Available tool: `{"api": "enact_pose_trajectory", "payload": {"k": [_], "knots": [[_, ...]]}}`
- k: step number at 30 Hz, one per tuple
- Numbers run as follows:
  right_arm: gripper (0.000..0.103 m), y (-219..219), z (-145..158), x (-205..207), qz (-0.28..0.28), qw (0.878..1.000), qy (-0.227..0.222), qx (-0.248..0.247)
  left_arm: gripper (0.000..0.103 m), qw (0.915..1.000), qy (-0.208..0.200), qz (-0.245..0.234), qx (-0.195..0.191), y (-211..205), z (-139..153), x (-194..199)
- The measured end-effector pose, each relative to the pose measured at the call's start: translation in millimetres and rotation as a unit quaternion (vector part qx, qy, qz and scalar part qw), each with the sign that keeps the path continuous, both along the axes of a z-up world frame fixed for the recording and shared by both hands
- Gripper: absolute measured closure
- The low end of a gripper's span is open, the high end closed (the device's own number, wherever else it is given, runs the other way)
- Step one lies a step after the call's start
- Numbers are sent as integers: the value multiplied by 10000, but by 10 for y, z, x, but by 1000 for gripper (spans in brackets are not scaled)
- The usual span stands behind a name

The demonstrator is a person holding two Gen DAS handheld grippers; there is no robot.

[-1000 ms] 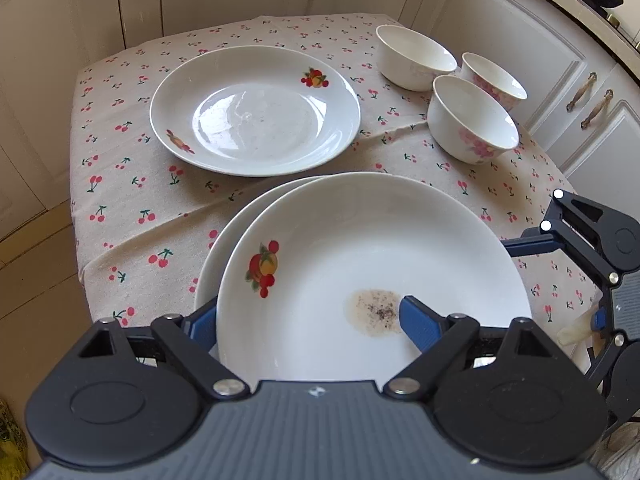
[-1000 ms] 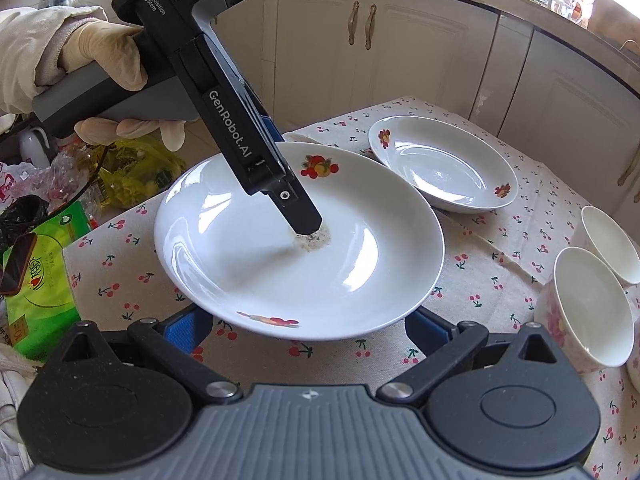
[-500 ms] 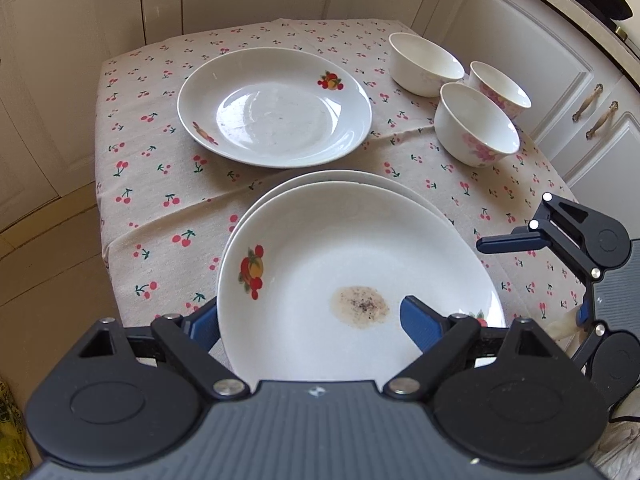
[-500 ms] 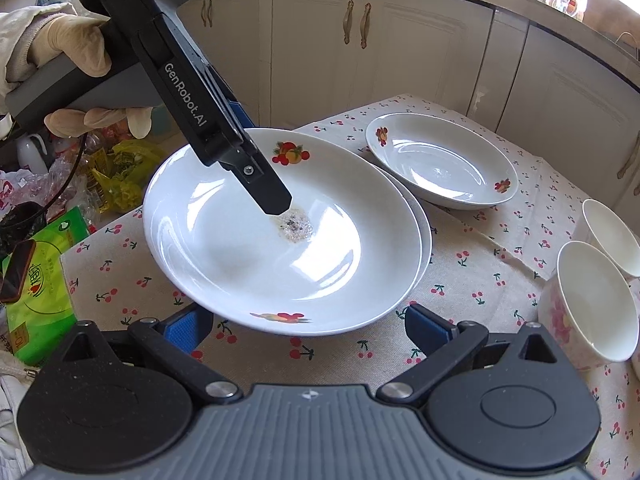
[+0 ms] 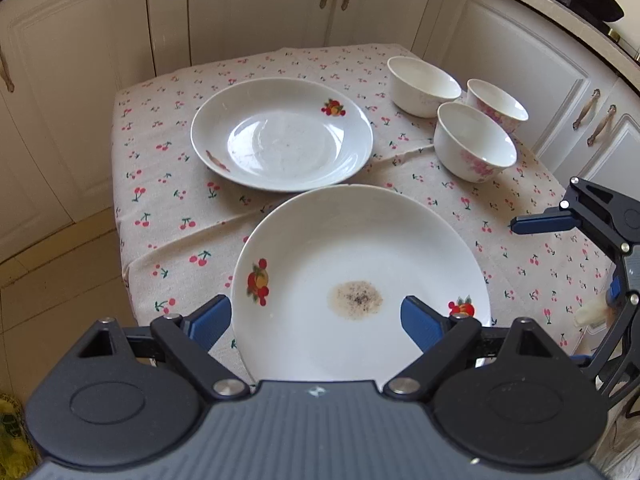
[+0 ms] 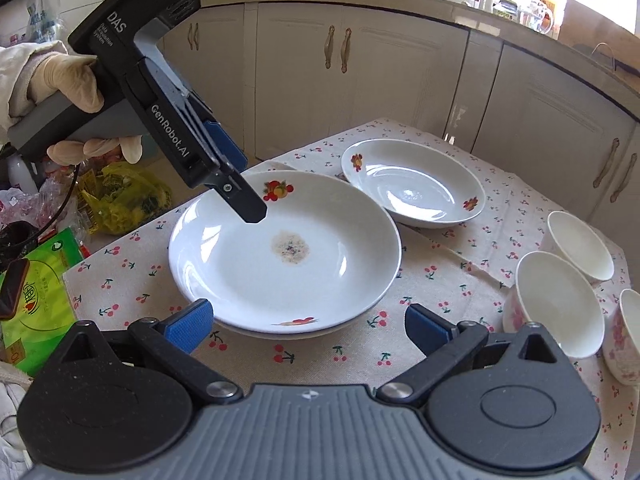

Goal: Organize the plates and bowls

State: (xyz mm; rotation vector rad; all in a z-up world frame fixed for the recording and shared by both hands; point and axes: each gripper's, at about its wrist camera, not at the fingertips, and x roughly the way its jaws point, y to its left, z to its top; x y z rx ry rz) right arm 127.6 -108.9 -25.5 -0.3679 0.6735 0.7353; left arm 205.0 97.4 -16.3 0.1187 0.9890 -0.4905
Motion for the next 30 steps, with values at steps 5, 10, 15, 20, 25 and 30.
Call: {"api": "enact_pose_trajectory", "payload": {"k": [5,10,15,20,25,30], "knots": [[0,-99,132,161,-141,9995,-264,55,11,9994,-334,81,-22,3,96,66],[0,-129,231,469,-181,9988,-454,47,10,9986,-467,214,-80,44,146,313],[0,-105,246,811,-107,9981,-562,-217,10,9980,-543,304,-51,66,145,601],[0,-80,181,1187,-72,9976,-493,-472,10,9980,-485,382,-97,66,77,904],[0,-32,67,1498,20,9966,-247,-786,10,9980,-418,452,-161,61,-16,1194],[0,38,-102,1779,132,9934,214,-1117,10,9975,-281,571,-293,90,-125,1439]]}}
